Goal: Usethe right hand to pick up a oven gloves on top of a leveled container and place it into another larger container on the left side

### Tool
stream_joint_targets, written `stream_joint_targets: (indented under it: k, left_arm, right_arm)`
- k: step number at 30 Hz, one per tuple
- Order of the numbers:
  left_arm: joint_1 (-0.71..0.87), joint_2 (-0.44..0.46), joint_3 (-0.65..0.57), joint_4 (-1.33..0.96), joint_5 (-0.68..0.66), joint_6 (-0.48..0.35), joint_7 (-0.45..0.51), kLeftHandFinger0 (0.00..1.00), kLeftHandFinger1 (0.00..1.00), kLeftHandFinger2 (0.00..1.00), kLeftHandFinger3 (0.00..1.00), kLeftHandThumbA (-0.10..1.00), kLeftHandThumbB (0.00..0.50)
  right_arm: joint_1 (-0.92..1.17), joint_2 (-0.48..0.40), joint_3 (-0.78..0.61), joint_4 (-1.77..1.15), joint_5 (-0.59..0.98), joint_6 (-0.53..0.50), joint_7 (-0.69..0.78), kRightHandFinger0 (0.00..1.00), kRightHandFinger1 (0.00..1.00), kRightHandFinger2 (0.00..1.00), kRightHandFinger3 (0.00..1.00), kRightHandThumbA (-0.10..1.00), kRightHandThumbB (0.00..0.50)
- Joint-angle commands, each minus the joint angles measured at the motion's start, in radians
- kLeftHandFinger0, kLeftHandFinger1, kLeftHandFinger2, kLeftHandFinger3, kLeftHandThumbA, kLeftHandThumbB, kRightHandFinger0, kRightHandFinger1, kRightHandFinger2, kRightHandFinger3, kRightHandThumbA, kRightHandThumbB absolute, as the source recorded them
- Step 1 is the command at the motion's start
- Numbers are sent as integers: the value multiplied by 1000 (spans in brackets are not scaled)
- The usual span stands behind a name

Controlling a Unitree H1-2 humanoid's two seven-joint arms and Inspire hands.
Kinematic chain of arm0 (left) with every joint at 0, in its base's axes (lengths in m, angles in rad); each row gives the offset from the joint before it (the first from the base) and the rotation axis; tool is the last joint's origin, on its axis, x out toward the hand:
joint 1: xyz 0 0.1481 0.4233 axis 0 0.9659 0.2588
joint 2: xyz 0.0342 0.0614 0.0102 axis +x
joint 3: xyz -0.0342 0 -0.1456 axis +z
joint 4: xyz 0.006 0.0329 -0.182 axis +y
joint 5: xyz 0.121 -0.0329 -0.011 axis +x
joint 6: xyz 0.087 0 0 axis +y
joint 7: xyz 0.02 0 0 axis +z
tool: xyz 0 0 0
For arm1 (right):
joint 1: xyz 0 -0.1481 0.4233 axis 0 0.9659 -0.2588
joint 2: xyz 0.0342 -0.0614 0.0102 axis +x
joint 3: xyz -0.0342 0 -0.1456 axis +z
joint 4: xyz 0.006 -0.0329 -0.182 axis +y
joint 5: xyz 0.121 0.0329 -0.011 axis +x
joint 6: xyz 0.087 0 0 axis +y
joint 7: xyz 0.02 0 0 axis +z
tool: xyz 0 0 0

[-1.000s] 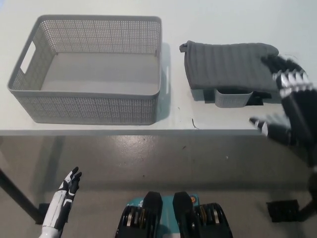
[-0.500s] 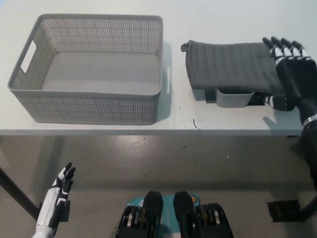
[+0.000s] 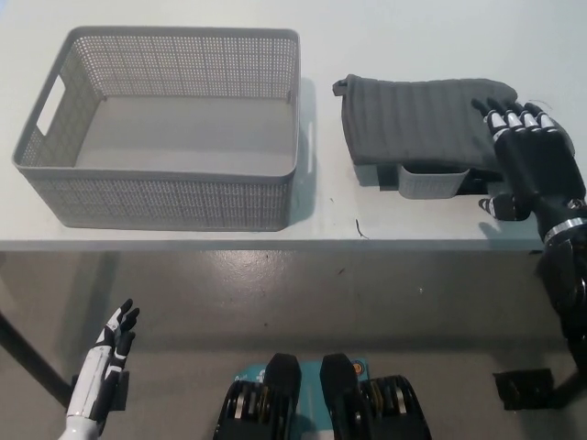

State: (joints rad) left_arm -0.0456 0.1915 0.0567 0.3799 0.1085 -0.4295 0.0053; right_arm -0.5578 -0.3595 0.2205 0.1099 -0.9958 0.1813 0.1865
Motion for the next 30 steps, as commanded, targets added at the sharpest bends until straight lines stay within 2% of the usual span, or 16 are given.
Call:
stream_joint_targets:
  k: [1, 22, 30]
  left_arm:
    - [-4, 14, 5, -21, 6, -40, 20, 1000, 1000, 1000, 1000, 1000, 500]
    - [20, 11, 10, -26, -19, -40, 15, 1000, 1000, 1000, 1000, 1000, 500]
    - [26, 9, 6, -23, -16, -40, 16, 1000, 1000, 1000, 1000, 1000, 500]
  right_arm:
    - [-56, -20, 11, 14, -5, 13, -6, 1000, 1000, 1000, 1000, 1000, 455]
    - [-156, -8, 140, 217, -48, -5, -74, 1000, 1000, 1000, 1000, 1000, 465]
    - [-190, 11, 186, 279, -86, 22, -86, 1000, 1000, 1000, 1000, 1000, 461]
